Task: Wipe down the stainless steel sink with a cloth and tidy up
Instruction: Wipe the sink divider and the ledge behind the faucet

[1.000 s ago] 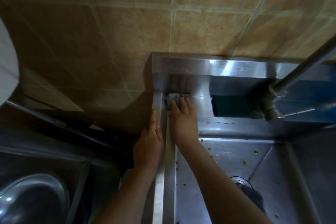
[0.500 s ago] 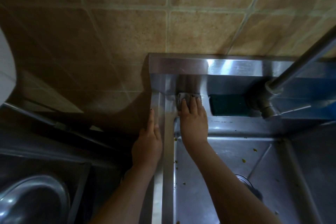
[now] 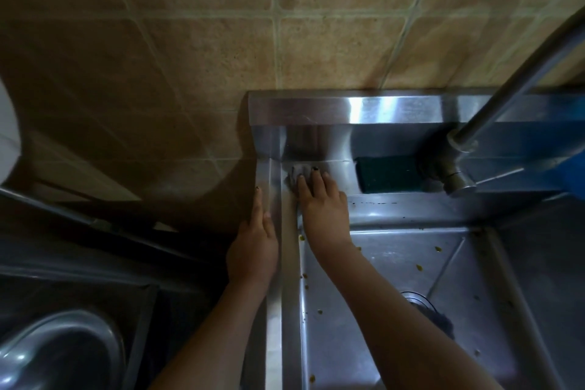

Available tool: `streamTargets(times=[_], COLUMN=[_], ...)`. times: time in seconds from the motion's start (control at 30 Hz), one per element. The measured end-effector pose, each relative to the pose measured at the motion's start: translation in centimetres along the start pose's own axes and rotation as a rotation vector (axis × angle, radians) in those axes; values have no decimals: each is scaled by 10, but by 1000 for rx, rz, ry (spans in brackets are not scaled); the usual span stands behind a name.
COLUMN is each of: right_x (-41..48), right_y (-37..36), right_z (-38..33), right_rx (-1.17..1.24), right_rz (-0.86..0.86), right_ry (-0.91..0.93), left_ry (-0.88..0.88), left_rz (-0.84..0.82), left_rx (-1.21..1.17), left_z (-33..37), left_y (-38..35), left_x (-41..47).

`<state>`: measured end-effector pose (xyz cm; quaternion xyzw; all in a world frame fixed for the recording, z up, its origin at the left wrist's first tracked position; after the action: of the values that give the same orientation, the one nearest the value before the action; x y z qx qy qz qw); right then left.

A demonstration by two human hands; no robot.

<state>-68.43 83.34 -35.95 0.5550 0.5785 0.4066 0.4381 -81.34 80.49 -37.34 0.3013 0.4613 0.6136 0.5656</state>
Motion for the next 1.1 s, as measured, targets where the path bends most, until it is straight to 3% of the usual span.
streamTargets(times=[0.2,0.37,0.43,0.6,0.8,0.9,1.1], right_x=[-4,-3,-2,-17,-62,-88,-132], right_y=[16,26,32,34,40,47,78], right_z=[-2,2,9,39,53,60,60], right_rx=[-243,-106,107,876,1460,1646,1933], right_rz=[279,373,373,270,273,304,248], right_ry=[148,214,169,-146,-389,-478,-427], left_ry=[-19,-18,-11,-9,10,1,-134], left_rz=[16,-4,-25,-40,-58,-37,52], left_rx=[-2,-8,-14,-42,-119,-246,-404], left_z=[0,-2,-4,-3,-5,-8,0], left_y=[0,-3,-5,-7,-10,-4,30], left_x=[0,3,4,5,5,0,-33])
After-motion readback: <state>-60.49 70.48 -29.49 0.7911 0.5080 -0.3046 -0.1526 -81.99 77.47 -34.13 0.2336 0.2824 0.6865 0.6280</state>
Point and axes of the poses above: each hand's wrist, its own x-axis towards the middle knuckle, its own y-axis out of the back of the hand, z = x × y, the point moved 6 cm from there along x, towards the middle knuckle, and after that the axes turned 8 degrees about x, right-handed, at the moved point
